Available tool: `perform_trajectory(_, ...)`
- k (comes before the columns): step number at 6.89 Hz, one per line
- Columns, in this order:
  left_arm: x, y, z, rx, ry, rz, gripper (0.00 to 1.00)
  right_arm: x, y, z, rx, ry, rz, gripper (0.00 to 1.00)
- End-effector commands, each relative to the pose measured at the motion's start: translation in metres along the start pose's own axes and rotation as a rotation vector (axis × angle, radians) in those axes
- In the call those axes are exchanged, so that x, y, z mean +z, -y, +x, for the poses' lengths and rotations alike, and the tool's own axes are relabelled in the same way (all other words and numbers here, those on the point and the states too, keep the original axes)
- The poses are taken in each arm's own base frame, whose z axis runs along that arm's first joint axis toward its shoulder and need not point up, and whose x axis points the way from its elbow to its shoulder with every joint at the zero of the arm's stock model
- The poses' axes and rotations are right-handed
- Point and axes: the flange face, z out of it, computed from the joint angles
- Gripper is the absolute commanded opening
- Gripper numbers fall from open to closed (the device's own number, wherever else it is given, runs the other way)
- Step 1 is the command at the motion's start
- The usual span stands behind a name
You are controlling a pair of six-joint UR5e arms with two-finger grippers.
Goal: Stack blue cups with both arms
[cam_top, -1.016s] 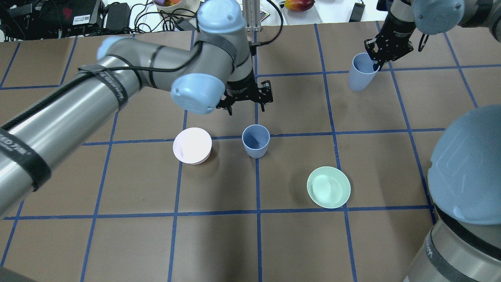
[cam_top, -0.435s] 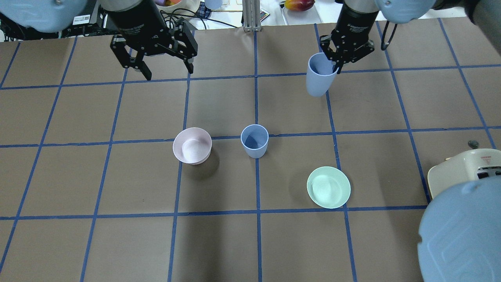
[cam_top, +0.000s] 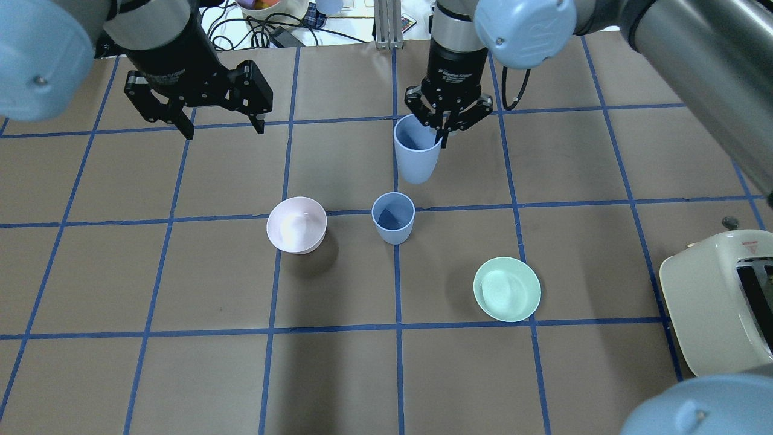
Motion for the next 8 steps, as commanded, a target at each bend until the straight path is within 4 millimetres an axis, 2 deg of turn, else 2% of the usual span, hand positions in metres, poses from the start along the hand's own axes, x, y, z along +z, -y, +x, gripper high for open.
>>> perform_trajectory(1, 0.004, -0.005, -0.008, -0.002, 0.0, 0.075, 1.0, 0.019, -0.025, -0.023, -0.002, -0.023, -0.06, 0.0)
perform_trajectory(3, -0.006, -0.002, -0.006, -0.014, -0.02, -0.025, 1.0, 0.035, -0.034, -0.028, -0.001, -0.019, -0.098, 0.0)
perform_trajectory(7, -0.007, -0.003, -0.007, -0.015, -0.017, -0.024, 1.0, 0.06, -0.031, -0.026, 0.007, -0.032, -0.129, 0.0)
perform_trajectory(8, -0.007, -0.003, -0.006, -0.014, -0.015, -0.024, 1.0, 0.061, -0.03, -0.027, -0.002, -0.03, -0.112, 0.08)
